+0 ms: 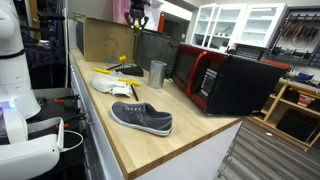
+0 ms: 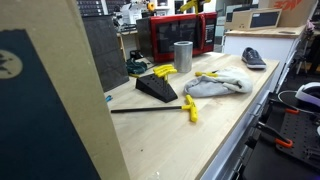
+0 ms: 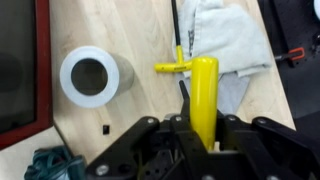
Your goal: Remove the black object furthest from you on the black stand
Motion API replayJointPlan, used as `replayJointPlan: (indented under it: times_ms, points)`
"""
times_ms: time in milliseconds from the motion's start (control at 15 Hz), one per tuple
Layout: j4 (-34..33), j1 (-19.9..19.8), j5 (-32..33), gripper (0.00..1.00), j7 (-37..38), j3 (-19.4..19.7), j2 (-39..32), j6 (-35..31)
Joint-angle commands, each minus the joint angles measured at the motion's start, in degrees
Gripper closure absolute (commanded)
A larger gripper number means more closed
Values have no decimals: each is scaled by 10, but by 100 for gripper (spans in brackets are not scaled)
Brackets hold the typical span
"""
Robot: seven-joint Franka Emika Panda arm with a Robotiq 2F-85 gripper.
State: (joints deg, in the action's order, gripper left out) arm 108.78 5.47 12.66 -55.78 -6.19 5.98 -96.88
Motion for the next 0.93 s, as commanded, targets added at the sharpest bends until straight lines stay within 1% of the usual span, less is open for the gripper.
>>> replayJointPlan:
  times_ms: [0, 267, 333, 467, 600, 867]
  points:
    - [47, 1, 76, 96, 25, 1, 34, 57]
    - [109, 5, 154, 96, 24, 1, 37, 97]
    - [125, 5, 165, 96, 13, 3, 35, 102]
    - [164, 6, 174, 96, -16, 7, 35, 92]
    - [199, 8, 167, 96, -58, 10, 36, 79]
    - [261, 12, 162, 96, -172, 13, 43, 46]
